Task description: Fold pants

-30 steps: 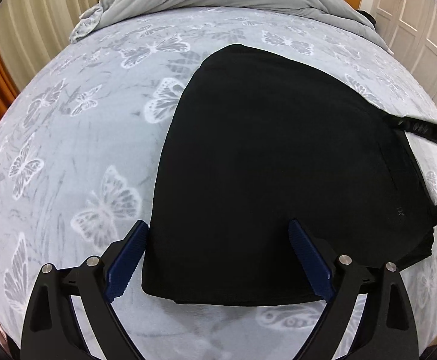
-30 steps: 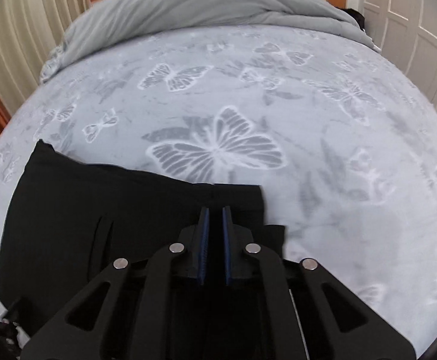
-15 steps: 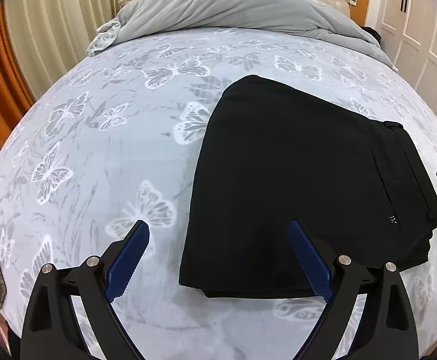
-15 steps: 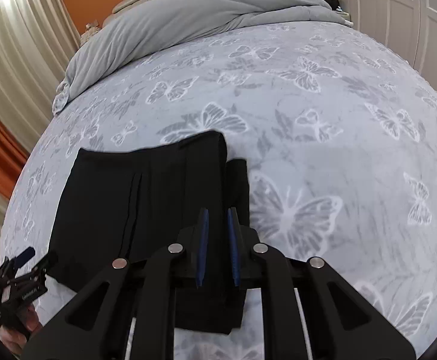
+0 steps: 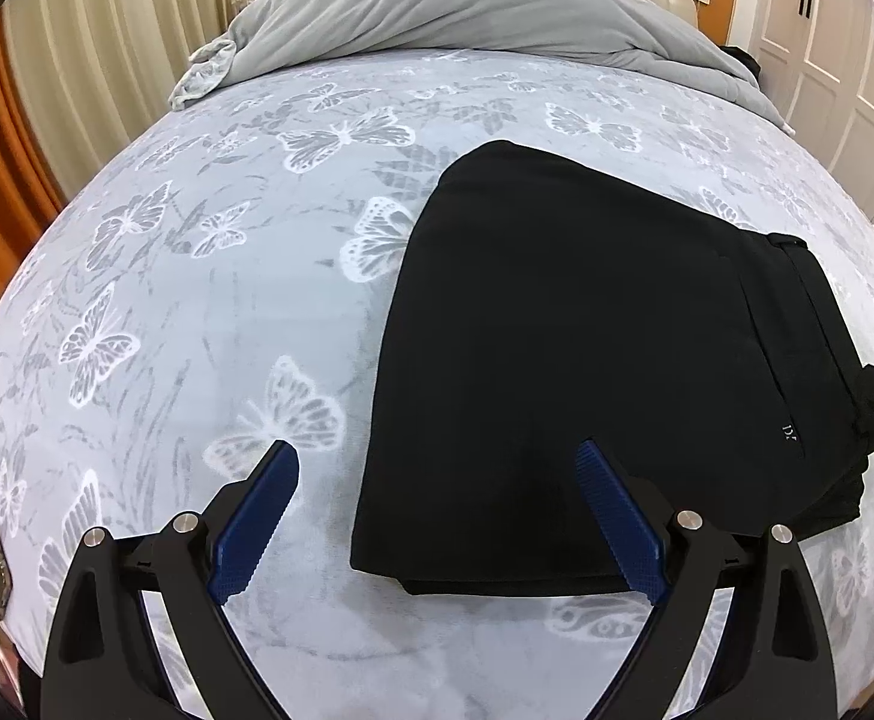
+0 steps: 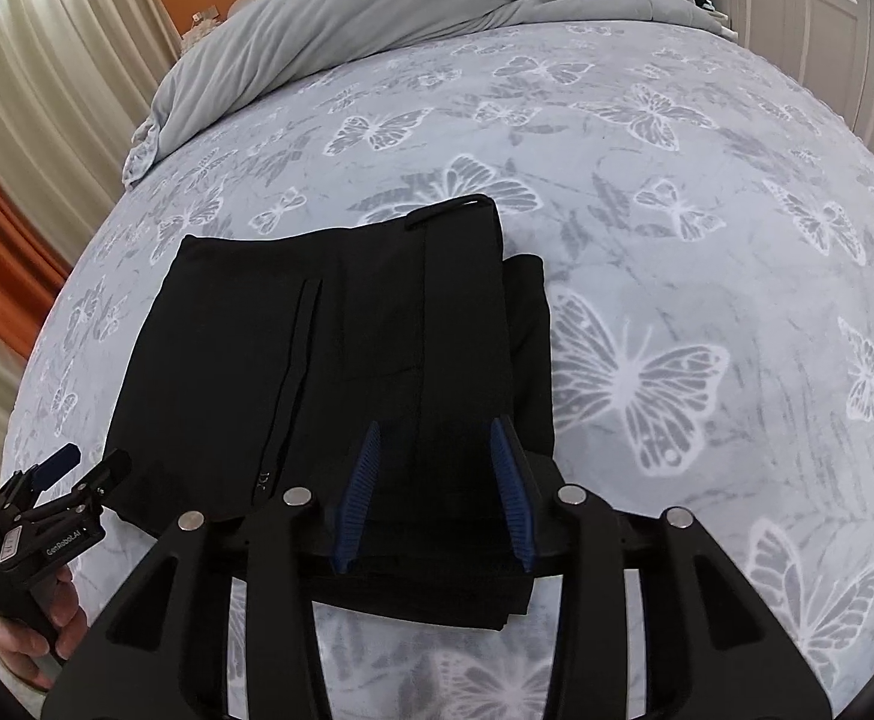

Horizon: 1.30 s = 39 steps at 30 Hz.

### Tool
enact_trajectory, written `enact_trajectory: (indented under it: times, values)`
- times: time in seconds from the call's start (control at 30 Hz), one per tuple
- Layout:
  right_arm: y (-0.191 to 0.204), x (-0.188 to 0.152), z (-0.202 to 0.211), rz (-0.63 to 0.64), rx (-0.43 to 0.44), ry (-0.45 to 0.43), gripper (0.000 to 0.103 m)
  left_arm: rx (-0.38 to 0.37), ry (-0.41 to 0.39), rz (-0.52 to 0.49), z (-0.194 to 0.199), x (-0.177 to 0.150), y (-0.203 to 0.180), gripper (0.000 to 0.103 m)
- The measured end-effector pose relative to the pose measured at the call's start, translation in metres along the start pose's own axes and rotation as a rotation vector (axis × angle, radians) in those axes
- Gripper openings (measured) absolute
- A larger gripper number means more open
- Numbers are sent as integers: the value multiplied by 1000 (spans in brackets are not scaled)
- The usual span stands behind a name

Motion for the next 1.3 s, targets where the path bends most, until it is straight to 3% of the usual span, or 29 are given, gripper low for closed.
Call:
enact_trajectory:
  times: [0.2, 0.27, 0.3, 0.37, 0.5, 0.57, 0.6, 0.67, 0.7, 0.73, 0.8, 0.87, 0.93, 0.97, 1.13, 1.23, 1.27, 1.3]
  values:
    - [-6, -4, -7, -5, 37, 47, 41, -32, 1, -10, 1, -2, -4, 92]
    - [-7, -3, -5, 3, 59, 45, 23, -93, -9, -8, 4, -3, -6, 92]
    - [-8, -1, -2, -5, 103, 48, 2, -140, -19, -16, 8, -4, -8, 92]
    - [-6, 2, 7, -9, 170, 37, 0, -231, -44, -64, 17, -7, -20, 92]
    - [3, 15, 33, 15, 306, -14, 0, -280, -126, -226, 34, -15, -62, 92]
    - [2, 21, 42, 18, 252, -52, 0, -292, -150, -305, 40, -18, -88, 92]
    - [-1, 22, 43, 10, 216, -58, 3, -290, -153, -367, 40, -21, -107, 92]
    - [-18, 19, 29, -41, 169, 27, 22, -258, -145, -441, 37, -25, -132, 92]
    - [-24, 17, 20, -58, 152, 84, 54, -252, -146, -469, 35, -29, -142, 92]
    - [-31, 13, 13, -71, 118, 102, 58, -254, -146, -479, 33, -32, -145, 92]
    - [-29, 8, 5, -36, 135, 129, 58, -271, -128, -489, 27, -39, -148, 92]
    - [-21, 4, -6, 5, 179, 167, 50, -270, -103, -490, 19, -41, -150, 92]
    - [-13, 3, -14, 35, 168, 187, 18, -260, -94, -493, 14, -42, -152, 92]
    - [-10, 6, -12, 35, 191, 182, 12, -261, -102, -493, 14, -42, -153, 92]
    - [9, 27, 32, 46, 428, 77, 9, -317, -141, -516, 19, -36, -165, 92]
    - [21, 34, 36, 42, 552, 71, 8, -313, -203, -518, 20, -21, -174, 92]
    - [19, 36, 36, 15, 598, 66, 9, -329, -220, -506, 21, -15, -174, 85]
    - [16, 38, 36, -3, 617, 65, 9, -381, -246, -480, 24, -5, -169, 62]
Point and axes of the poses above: each gripper's, at about its wrist camera, not at the fingertips, and z roughly against the way its jaws point, y to its left, x to its top, the point moved 1 cm from there along -z, roughly the way its jaws point, and after that the axes turned 7 degrees about y, right-handed, at the moved point
